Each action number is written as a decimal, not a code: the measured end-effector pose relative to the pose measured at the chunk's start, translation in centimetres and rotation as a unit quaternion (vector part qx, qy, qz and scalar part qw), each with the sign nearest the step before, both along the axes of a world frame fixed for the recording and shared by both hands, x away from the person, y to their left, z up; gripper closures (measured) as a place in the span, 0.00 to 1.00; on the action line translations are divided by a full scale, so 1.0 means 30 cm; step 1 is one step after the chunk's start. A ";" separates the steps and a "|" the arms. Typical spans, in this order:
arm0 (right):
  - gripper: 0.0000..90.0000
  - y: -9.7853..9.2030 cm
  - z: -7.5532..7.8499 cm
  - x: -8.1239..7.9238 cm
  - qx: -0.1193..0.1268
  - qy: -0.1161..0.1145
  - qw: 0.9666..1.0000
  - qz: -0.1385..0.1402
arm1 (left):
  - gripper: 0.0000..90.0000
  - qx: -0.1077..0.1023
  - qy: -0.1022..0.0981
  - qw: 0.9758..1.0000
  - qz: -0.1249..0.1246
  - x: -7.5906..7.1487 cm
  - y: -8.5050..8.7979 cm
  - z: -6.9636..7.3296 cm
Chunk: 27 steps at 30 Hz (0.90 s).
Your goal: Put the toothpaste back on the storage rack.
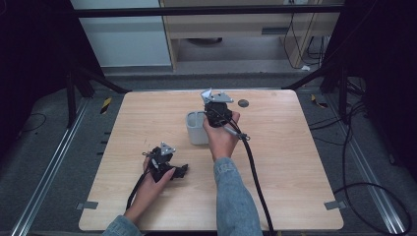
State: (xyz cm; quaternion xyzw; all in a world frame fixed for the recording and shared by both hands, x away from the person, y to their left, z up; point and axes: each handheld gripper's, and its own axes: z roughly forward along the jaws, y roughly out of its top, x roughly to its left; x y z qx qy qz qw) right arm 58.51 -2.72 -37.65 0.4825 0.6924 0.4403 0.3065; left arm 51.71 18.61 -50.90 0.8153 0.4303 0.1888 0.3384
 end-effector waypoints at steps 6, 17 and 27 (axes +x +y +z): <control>0.90 -0.013 -0.018 0.000 -0.003 0.006 1.000 -0.003 | 0.00 0.000 0.000 1.000 0.000 0.000 0.000 0.000; 0.90 -0.016 -0.041 -0.002 -0.004 0.016 1.000 -0.001 | 0.00 0.000 0.000 1.000 0.000 0.000 0.000 0.000; 0.90 -0.008 -0.059 0.000 -0.004 0.025 1.000 0.007 | 0.00 0.000 0.000 1.000 0.000 0.000 0.000 0.000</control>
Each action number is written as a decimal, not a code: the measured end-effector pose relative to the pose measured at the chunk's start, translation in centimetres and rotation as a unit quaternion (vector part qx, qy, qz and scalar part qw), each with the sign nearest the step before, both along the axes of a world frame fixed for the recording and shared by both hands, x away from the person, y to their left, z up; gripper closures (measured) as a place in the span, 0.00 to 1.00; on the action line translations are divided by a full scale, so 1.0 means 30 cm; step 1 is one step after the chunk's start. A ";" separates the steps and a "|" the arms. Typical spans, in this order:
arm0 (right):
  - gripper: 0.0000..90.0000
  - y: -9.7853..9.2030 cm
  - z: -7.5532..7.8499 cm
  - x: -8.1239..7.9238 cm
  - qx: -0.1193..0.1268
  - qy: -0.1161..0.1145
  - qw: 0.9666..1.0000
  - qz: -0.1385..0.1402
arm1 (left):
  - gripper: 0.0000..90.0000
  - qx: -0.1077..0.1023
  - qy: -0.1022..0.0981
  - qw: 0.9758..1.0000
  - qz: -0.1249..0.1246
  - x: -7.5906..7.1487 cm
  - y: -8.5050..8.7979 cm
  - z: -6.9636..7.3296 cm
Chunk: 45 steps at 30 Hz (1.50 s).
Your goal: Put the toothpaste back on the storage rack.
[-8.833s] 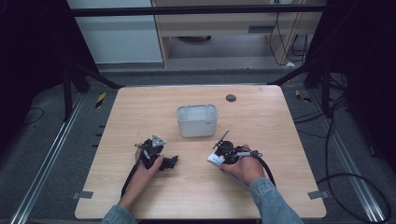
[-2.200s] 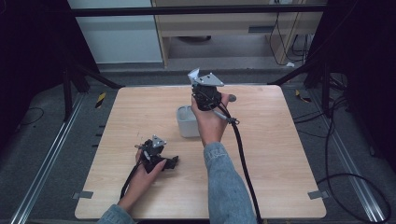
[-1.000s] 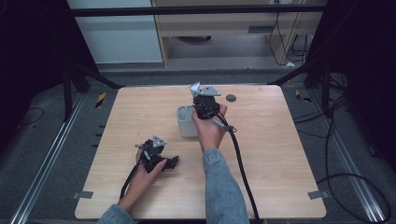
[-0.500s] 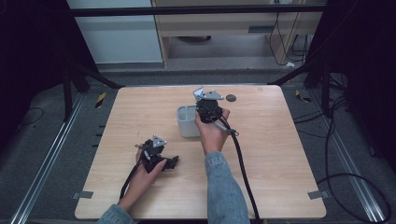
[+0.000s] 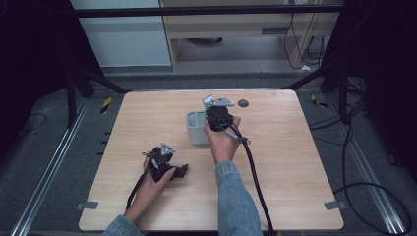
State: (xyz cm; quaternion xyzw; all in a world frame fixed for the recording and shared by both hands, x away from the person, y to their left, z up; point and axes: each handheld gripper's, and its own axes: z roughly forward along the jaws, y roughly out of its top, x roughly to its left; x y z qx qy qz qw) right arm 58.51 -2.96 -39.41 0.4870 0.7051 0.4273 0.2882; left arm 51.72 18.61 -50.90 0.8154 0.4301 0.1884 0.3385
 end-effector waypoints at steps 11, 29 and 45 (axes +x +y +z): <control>0.90 -0.014 -0.021 -0.006 0.006 0.007 1.000 -0.003 | 0.00 0.000 0.000 1.000 0.000 0.000 0.000 0.000; 0.88 0.051 -0.018 0.012 -0.018 0.010 1.000 0.021 | 0.00 0.001 0.000 1.000 -0.001 0.001 0.000 0.000; 0.86 0.085 -0.021 0.032 -0.025 0.018 0.999 0.036 | 0.00 0.002 0.000 1.000 -0.003 0.001 0.001 0.000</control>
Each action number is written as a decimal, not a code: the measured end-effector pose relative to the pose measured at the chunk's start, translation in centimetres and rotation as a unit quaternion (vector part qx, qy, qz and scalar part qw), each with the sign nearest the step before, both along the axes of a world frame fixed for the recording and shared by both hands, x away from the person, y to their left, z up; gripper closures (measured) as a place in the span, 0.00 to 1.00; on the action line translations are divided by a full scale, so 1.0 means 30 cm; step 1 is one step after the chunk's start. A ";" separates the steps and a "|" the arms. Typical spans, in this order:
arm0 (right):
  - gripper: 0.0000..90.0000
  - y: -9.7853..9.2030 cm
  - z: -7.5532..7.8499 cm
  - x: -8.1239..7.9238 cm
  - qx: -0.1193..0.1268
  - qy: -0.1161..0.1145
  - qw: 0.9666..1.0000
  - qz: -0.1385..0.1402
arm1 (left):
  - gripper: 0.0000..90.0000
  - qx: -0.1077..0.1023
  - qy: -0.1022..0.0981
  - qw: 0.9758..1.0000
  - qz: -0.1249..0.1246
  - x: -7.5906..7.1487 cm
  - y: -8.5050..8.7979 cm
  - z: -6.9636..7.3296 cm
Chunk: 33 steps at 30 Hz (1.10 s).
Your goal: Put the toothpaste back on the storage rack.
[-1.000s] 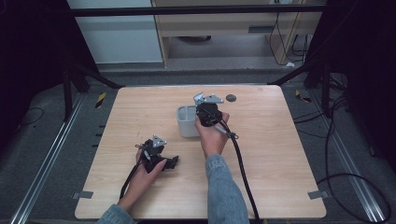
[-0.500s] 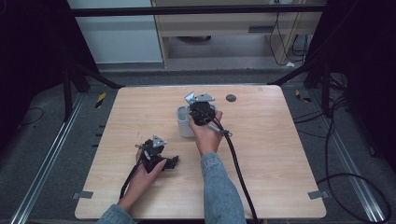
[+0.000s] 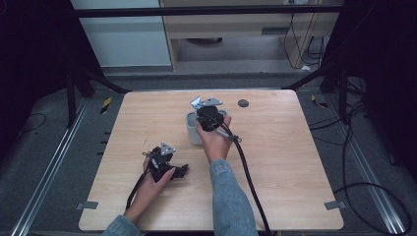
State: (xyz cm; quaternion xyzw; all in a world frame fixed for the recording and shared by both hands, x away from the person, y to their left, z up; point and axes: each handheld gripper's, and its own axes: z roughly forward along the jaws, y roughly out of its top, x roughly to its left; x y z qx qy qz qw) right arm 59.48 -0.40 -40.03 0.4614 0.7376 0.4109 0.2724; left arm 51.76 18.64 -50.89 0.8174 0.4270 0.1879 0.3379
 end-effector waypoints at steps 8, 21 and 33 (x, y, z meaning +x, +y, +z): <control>0.86 0.008 0.001 0.014 -0.002 0.005 1.000 -0.002 | 0.00 0.000 0.000 1.000 -0.001 0.000 0.000 0.000; 0.84 0.000 0.000 0.024 0.013 0.014 1.000 -0.005 | 0.00 0.000 0.000 1.000 -0.001 0.000 0.000 0.000; 0.79 -0.014 0.017 0.004 0.020 0.011 1.000 -0.001 | 0.00 0.000 0.000 1.000 0.000 0.000 0.000 0.000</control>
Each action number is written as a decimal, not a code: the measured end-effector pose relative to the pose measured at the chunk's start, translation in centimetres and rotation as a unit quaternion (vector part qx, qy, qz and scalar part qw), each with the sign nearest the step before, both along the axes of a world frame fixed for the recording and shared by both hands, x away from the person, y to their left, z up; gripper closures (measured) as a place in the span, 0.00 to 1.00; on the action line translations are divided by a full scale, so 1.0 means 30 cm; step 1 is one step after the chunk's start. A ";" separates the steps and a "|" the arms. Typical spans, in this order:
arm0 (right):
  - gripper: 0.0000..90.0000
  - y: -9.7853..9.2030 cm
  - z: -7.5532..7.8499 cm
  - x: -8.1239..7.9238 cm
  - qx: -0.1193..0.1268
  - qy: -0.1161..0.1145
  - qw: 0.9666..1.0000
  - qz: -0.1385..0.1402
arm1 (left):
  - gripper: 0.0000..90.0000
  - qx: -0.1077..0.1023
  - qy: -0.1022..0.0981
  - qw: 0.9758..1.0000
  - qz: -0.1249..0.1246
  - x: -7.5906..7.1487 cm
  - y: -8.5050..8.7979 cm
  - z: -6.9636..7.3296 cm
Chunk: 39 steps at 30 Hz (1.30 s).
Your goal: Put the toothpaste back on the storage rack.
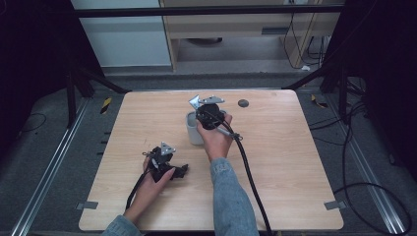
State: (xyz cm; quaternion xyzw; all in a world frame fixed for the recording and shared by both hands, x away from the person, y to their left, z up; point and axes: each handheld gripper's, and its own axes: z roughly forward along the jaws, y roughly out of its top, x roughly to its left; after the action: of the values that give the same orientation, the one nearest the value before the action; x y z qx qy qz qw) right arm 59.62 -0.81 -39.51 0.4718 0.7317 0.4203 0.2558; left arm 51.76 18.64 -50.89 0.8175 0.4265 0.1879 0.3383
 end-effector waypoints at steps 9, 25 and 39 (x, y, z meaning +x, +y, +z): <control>0.62 -0.032 0.020 -0.035 0.021 -0.008 1.000 -0.009 | 0.00 0.000 0.001 1.000 -0.001 0.000 0.000 0.000; 0.45 -0.042 0.050 -0.082 0.017 -0.015 1.000 0.015 | 0.00 0.000 0.001 1.000 -0.001 0.000 0.000 0.000; 0.22 -0.050 0.071 -0.109 -0.015 -0.025 0.999 0.031 | 0.00 0.000 0.000 1.000 -0.001 0.000 0.000 0.000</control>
State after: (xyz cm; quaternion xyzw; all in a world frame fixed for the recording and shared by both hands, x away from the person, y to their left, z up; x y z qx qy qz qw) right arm 56.34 -2.30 -37.37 0.4343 0.7455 0.4286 0.2682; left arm 51.75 18.64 -50.88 0.8178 0.4263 0.1874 0.3382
